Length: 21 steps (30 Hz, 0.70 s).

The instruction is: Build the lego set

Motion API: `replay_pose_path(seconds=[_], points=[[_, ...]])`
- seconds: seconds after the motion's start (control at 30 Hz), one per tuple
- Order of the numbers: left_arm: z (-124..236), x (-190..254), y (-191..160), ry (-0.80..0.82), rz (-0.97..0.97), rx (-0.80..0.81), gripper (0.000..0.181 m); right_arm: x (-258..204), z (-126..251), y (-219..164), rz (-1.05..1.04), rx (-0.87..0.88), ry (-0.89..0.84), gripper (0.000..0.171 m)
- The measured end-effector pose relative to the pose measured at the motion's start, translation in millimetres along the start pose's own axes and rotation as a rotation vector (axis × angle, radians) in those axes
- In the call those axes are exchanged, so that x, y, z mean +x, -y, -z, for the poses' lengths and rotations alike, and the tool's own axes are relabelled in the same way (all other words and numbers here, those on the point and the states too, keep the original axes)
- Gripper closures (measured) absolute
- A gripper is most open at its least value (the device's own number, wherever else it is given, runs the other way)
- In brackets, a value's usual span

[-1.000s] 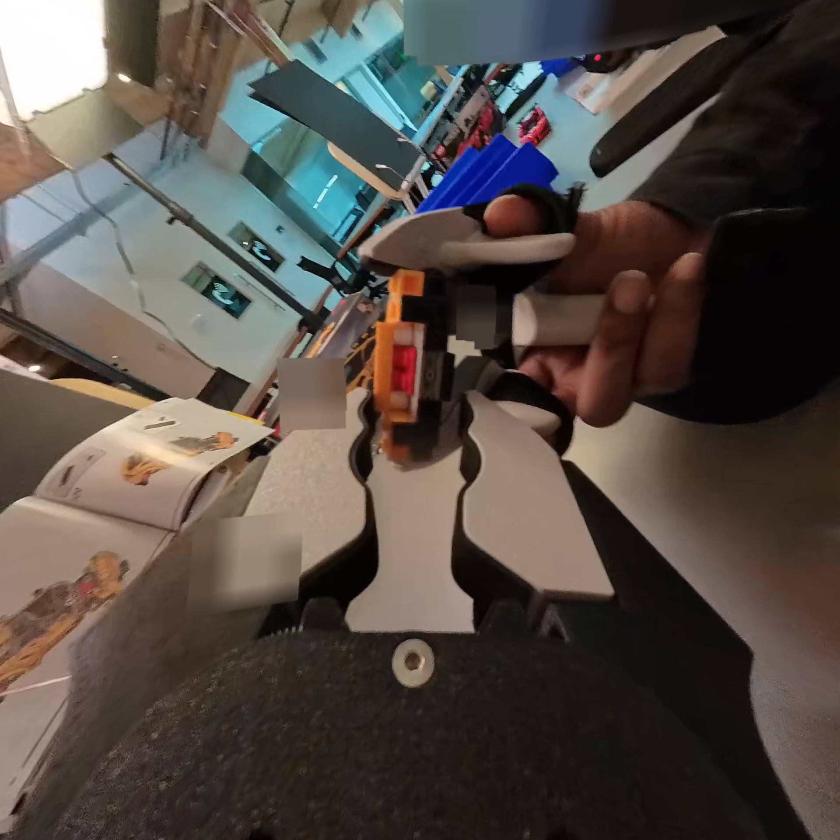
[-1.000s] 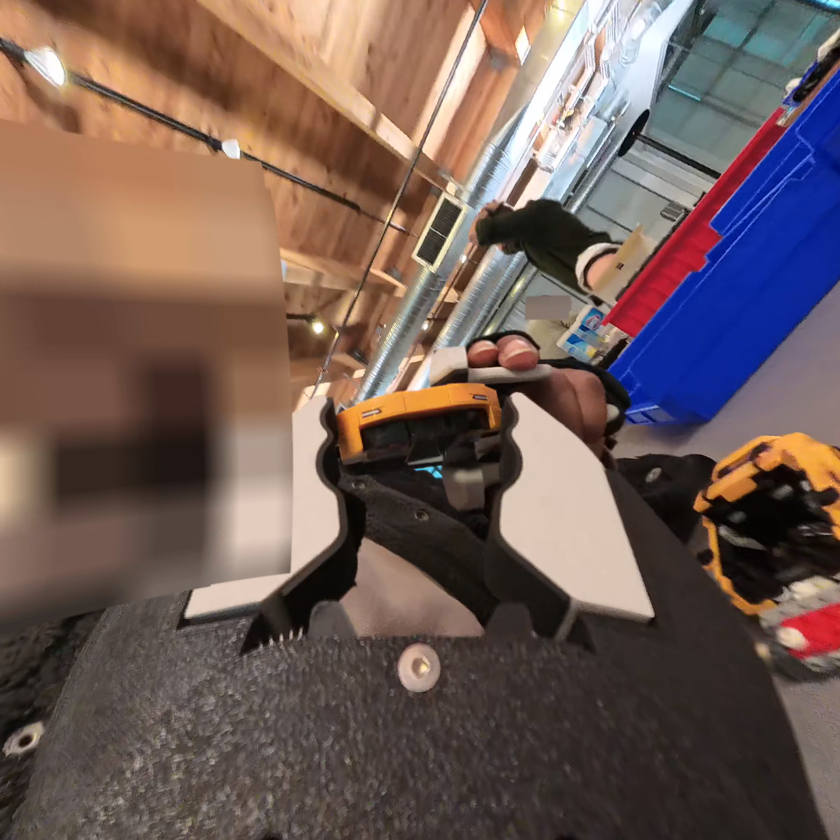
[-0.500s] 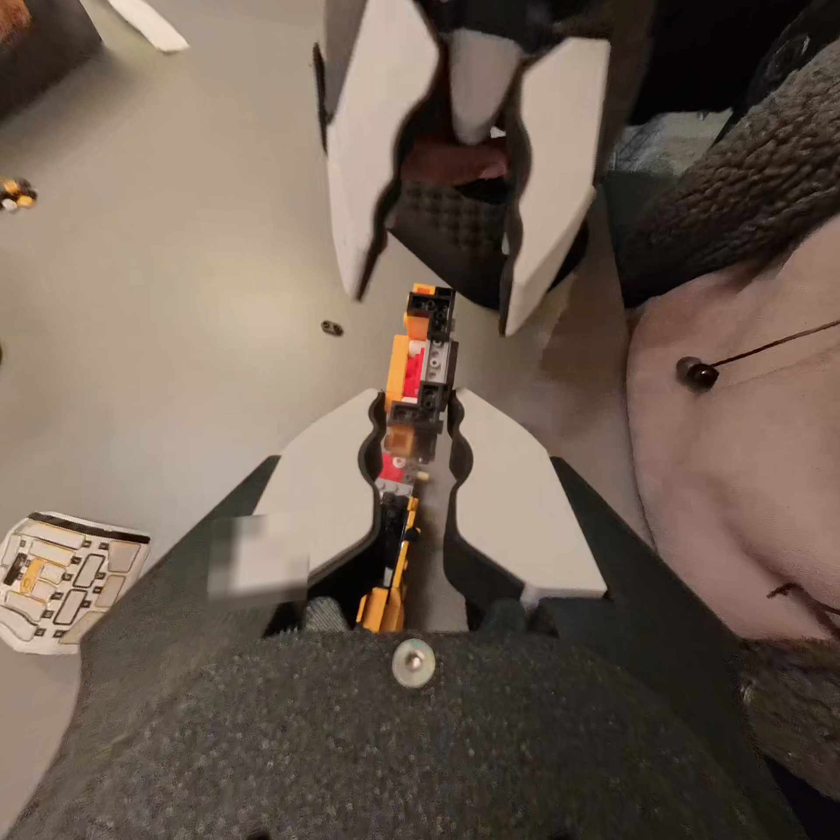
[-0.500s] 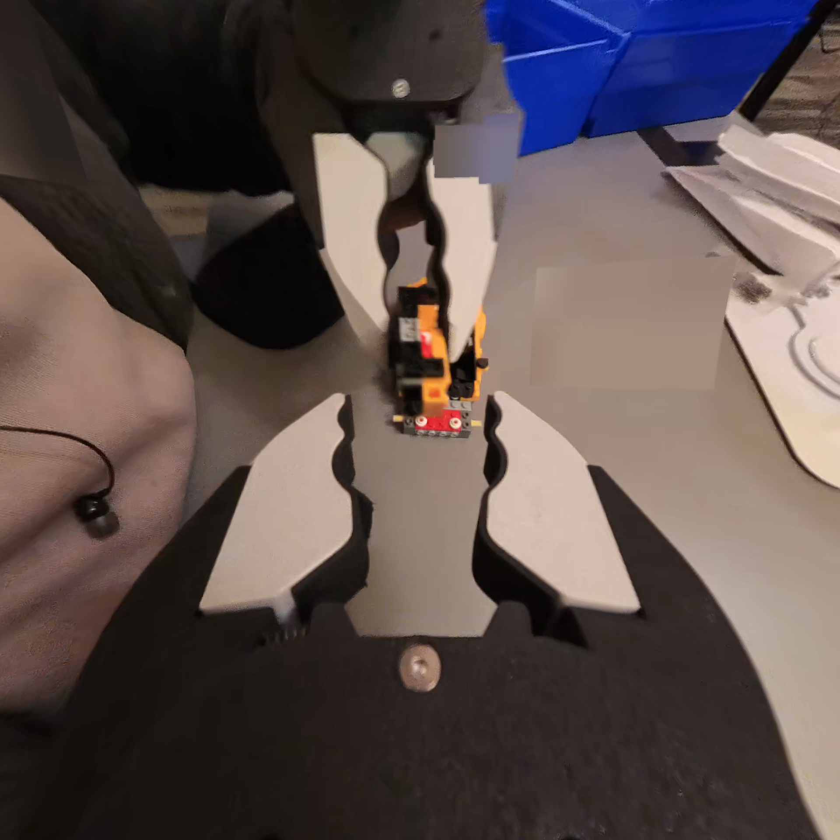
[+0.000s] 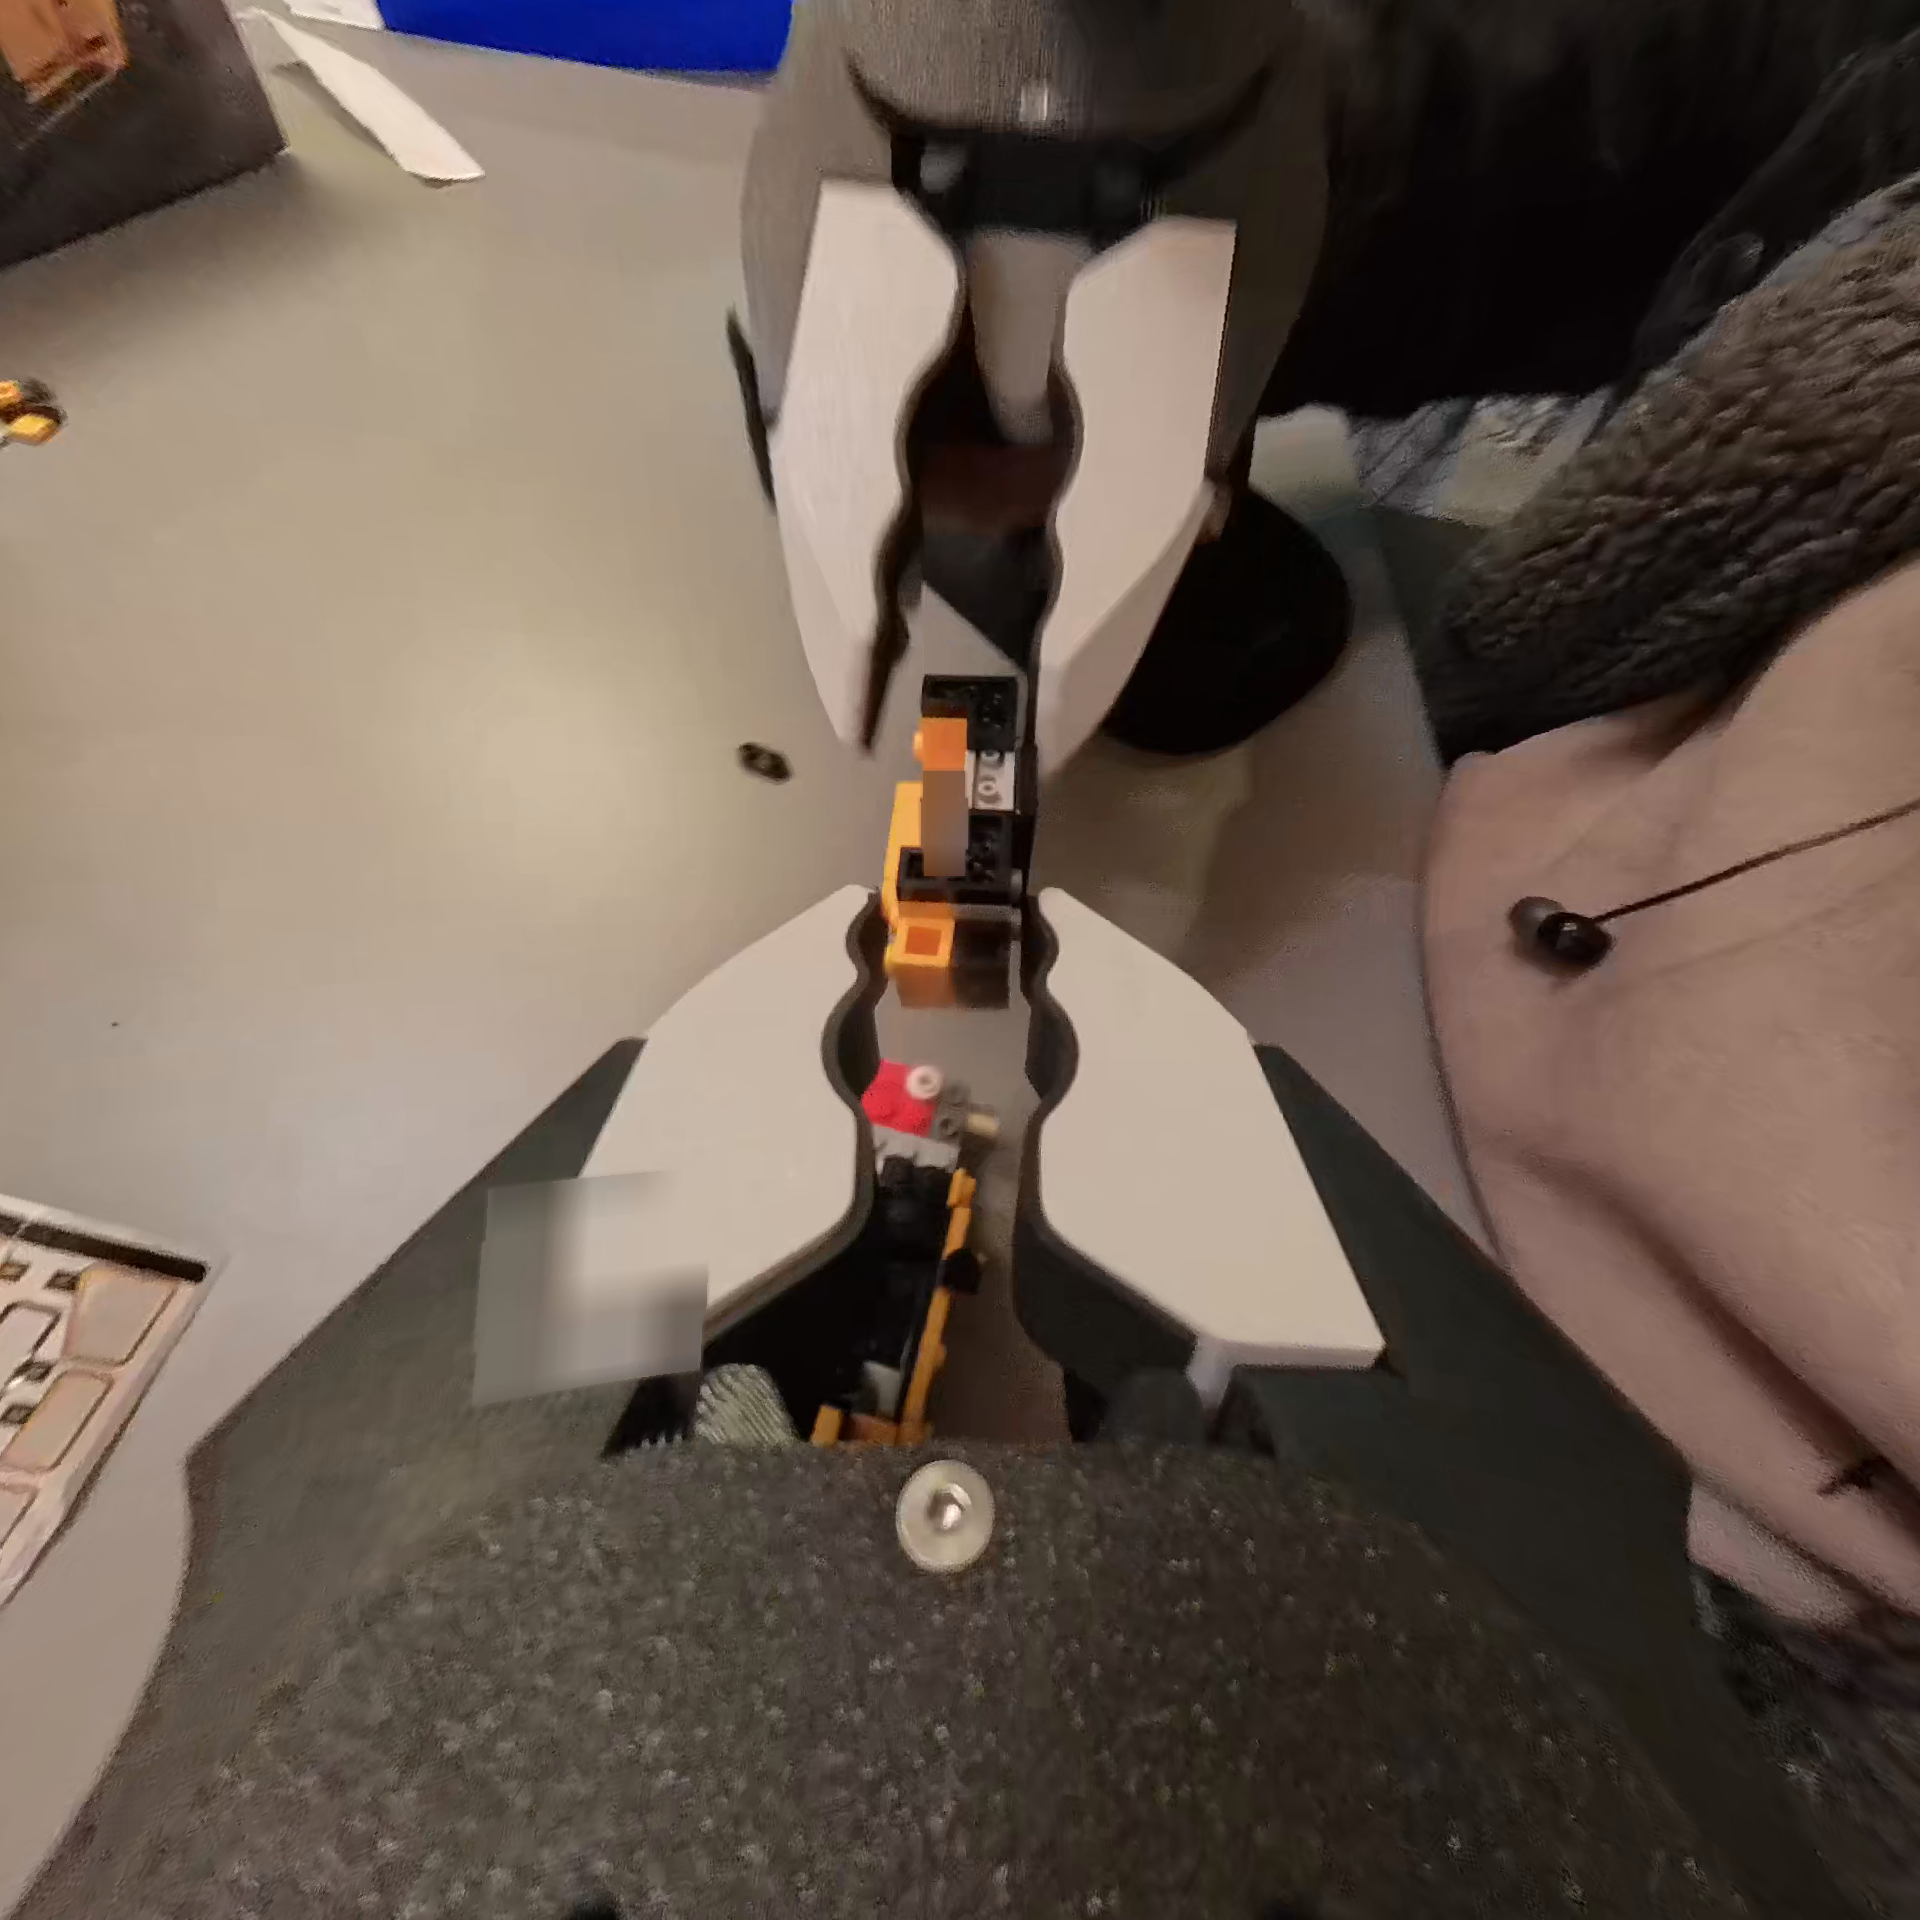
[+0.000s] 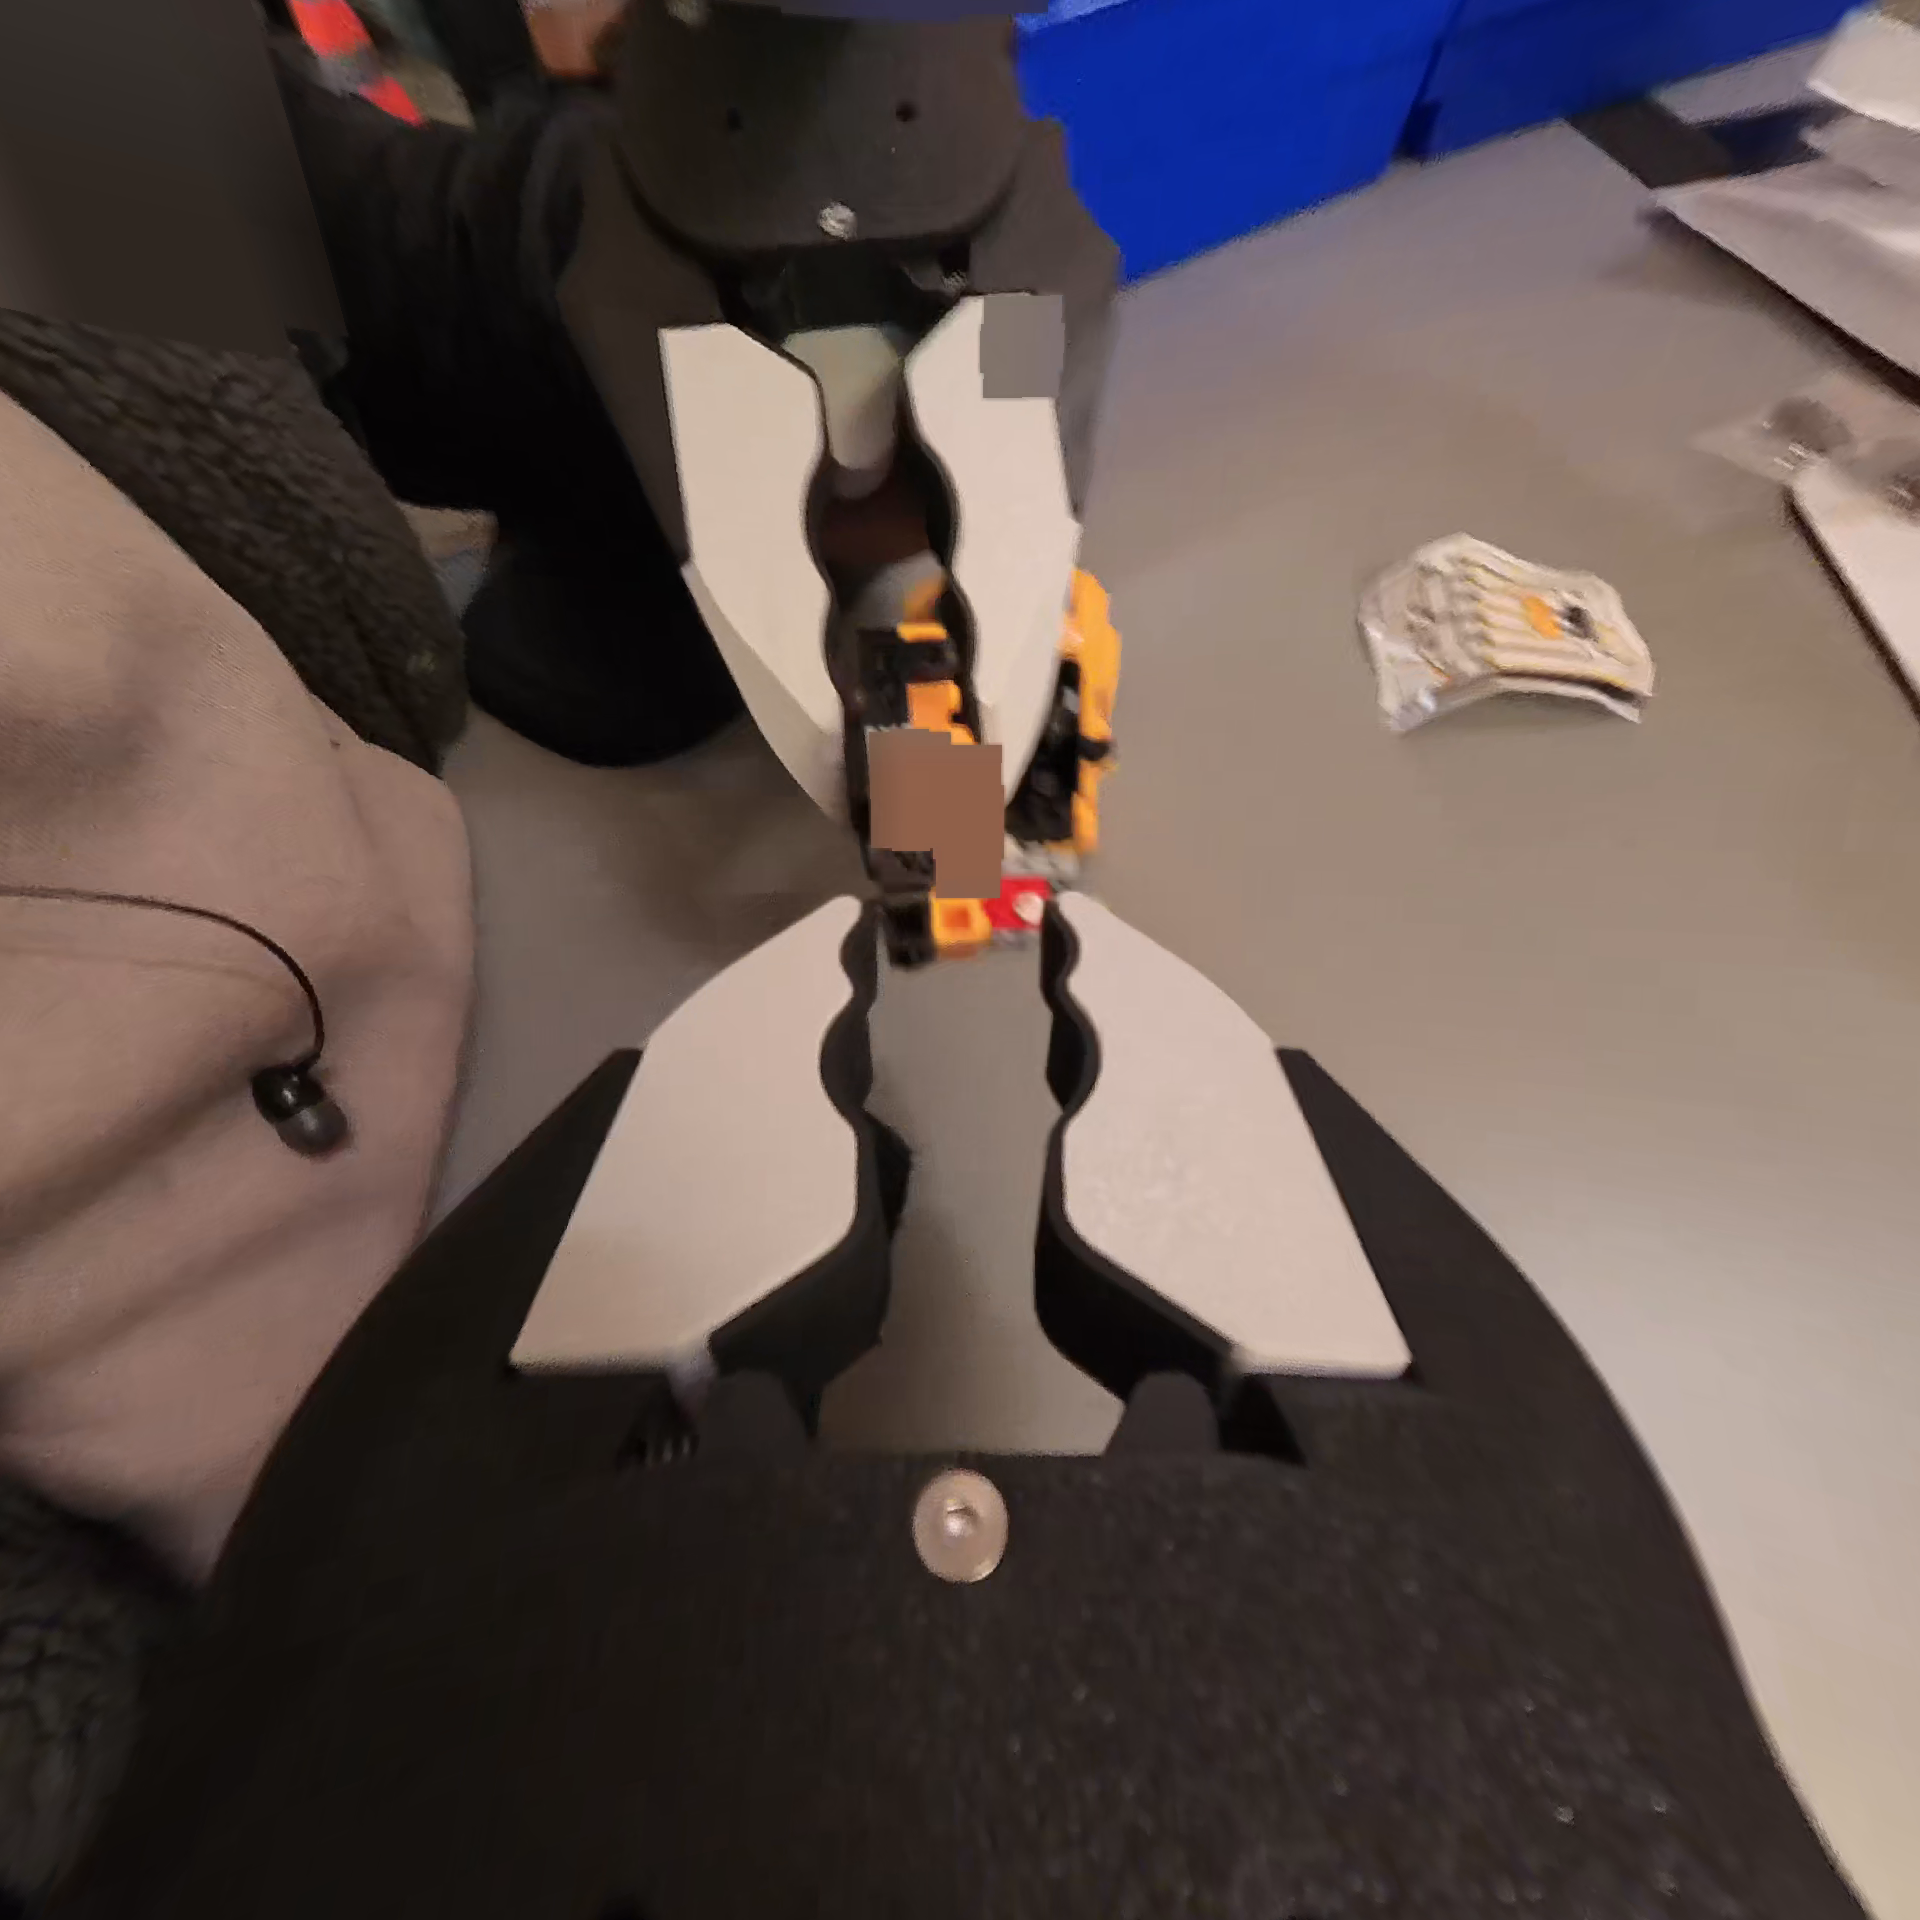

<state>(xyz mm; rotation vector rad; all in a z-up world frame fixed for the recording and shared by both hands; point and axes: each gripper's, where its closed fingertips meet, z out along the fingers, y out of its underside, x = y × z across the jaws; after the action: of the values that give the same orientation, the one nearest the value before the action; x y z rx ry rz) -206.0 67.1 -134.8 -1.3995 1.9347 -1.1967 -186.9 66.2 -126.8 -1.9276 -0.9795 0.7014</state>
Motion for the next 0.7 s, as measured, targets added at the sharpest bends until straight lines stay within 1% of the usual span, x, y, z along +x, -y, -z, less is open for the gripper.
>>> replay_pose_path(seconds=[0.03, 0.1, 0.17, 0.27, 0.3, 0.43, 0.53, 0.63, 0.7], points=[[-0.8, -4.2, -4.6, 0.021, -0.008, -0.015, 0.156, 10.1, 9.4, -5.7, 0.012, -0.034, -0.029, 0.137], [-1.8, -8.1, -10.7, 0.032, -0.012, -0.022, 0.157, 29.5, 28.1, -29.2, 0.077, -0.178, -0.087, 0.143], [-3.8, -10.0, -14.0, 0.021, 0.008, -0.019, 0.157, 45.8, 37.9, -55.9, 0.19, -0.34, -0.129, 0.147], [-6.3, -16.5, -22.9, 0.046, 0.021, -0.056, 0.157, 55.4, 31.6, -71.4, 0.29, -0.459, -0.074, 0.147], [-6.3, -17.3, -23.8, 0.051, 0.026, -0.059, 0.157, 59.2, 27.9, -73.5, 0.345, -0.49, -0.051, 0.15], [-4.4, -20.3, -22.9, 0.067, 0.051, -0.054, 0.157, 68.4, 16.4, -84.3, 0.544, -0.645, 0.091, 0.152], [-1.5, -23.5, -20.6, 0.079, 0.065, -0.038, 0.157, 66.9, 11.9, -85.1, 0.598, -0.694, 0.192, 0.152], [1.1, -25.7, -19.7, 0.075, 0.08, -0.02, 0.157, 66.4, 6.6, -89.5, 0.596, -0.705, 0.236, 0.152], [1.9, -25.2, -18.9, 0.063, 0.093, -0.009, 0.157, 61.9, 4.7, -90.2, 0.532, -0.69, 0.268, 0.164]])
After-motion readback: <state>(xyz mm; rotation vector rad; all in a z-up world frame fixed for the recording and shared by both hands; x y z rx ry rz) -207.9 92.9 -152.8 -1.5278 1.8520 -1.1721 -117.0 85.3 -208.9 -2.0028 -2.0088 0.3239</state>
